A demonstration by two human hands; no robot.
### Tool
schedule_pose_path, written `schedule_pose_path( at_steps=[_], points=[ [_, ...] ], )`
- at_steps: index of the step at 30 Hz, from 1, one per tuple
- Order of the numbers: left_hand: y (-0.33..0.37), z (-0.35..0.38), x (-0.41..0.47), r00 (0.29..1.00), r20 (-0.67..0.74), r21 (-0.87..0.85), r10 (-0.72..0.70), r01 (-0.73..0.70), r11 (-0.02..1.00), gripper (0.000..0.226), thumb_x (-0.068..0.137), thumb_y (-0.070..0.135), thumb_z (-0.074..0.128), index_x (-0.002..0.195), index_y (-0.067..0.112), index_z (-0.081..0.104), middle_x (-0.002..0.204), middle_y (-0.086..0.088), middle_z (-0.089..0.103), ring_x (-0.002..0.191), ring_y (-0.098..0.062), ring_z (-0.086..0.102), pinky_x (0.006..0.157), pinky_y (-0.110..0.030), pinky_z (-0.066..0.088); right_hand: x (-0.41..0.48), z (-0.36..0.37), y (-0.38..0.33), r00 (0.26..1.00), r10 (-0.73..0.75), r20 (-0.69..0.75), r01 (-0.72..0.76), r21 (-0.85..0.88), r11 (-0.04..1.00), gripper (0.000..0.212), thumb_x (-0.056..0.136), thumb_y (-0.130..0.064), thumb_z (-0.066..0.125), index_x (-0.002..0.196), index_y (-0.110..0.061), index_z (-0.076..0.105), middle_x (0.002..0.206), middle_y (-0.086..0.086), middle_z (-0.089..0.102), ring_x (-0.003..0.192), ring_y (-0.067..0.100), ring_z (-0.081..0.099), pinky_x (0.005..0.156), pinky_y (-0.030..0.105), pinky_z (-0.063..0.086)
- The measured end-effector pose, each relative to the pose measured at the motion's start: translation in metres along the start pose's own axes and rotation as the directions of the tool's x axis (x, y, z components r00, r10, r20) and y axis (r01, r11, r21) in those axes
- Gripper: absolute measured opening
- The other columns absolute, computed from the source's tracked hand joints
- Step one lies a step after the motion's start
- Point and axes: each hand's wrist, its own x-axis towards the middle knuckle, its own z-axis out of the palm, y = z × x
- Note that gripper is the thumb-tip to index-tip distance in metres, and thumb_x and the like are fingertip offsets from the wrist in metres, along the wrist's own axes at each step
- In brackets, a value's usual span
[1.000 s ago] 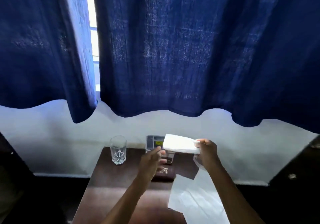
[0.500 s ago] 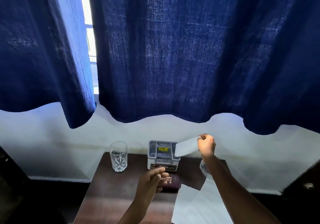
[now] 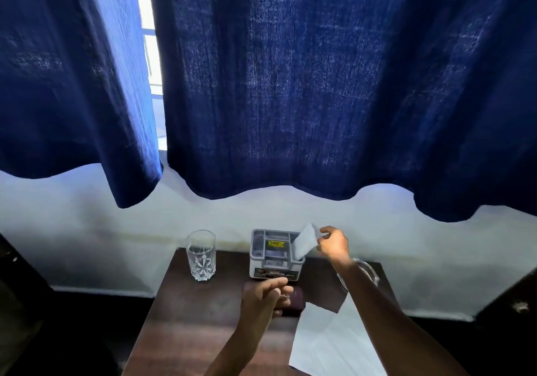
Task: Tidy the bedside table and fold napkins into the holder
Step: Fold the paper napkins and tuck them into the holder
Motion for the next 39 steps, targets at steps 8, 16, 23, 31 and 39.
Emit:
schedule_pose_path(
  at_steps=[8, 16, 23, 31, 39],
  points=[
    [0.004, 0.003, -0.01, 1.0, 0.028, -0.001, 0.014, -0.014, 1.0, 0.058, 0.052, 0.054, 0.058, 0.097, 0.02, 0.063, 0.069, 0.017, 0.073, 0.062, 0.002, 0.066, 0.053, -0.011, 0.046, -0.044, -0.033, 0.005, 0.998, -0.035, 0.048, 0.026, 0.174, 0.984, 0.018, 0.082, 0.002, 0.047, 0.081, -0.012, 0.059, 0.078, 0.011, 0.059, 0.061, 0.024, 0.055, 0.046, 0.024, 0.041],
    [-0.003, 0.012, -0.04, 0.998, 0.045, 0.108, -0.04, 0.035, 0.994, 0.02, 0.095, 0.008, 0.045, 0.106, 0.01, 0.061, 0.084, 0.009, 0.069, 0.057, 0.007, 0.063, 0.058, -0.015, 0.042, -0.15, -0.075, 0.065, 0.989, 0.041, 0.143, -0.074, 0.232, 0.97, 0.015, 0.082, 0.005, 0.051, 0.08, -0.004, 0.063, 0.066, 0.01, 0.064, 0.042, 0.007, 0.056, 0.045, 0.017, 0.043],
    [-0.028, 0.025, -0.068, 0.989, 0.094, 0.126, -0.112, 0.1, 0.987, 0.023, 0.095, 0.008, 0.042, 0.105, 0.011, 0.062, 0.09, 0.002, 0.068, 0.071, -0.009, 0.063, 0.057, -0.014, 0.043, -0.198, -0.073, 0.108, 0.983, 0.116, 0.144, -0.141, 0.177, 0.974, 0.015, 0.08, 0.005, 0.052, 0.08, -0.004, 0.064, 0.067, 0.009, 0.067, 0.053, 0.017, 0.061, 0.051, 0.022, 0.046],
    [-0.066, 0.01, -0.094, 0.957, 0.068, 0.026, -0.283, 0.282, 0.959, 0.023, 0.094, 0.005, 0.044, 0.108, 0.007, 0.062, 0.091, -0.004, 0.07, 0.069, -0.013, 0.066, 0.059, -0.019, 0.05, -0.236, -0.035, 0.153, 0.993, -0.088, 0.075, 0.113, -0.441, 0.89, 0.012, 0.079, -0.012, 0.055, 0.071, -0.02, 0.057, 0.078, -0.007, 0.046, 0.09, 0.016, 0.052, 0.063, 0.026, 0.04],
    [-0.074, -0.007, -0.095, 0.954, 0.077, -0.132, -0.289, 0.298, 0.946, 0.021, 0.093, 0.002, 0.042, 0.103, 0.008, 0.06, 0.096, -0.011, 0.066, 0.079, -0.021, 0.064, 0.067, -0.025, 0.051, -0.247, -0.024, 0.172, 0.974, -0.209, 0.086, 0.213, -0.66, 0.721, 0.035, 0.062, -0.013, 0.074, 0.058, -0.018, 0.039, 0.076, 0.0, 0.056, 0.074, 0.019, 0.059, 0.043, 0.031, 0.045]
  ],
)
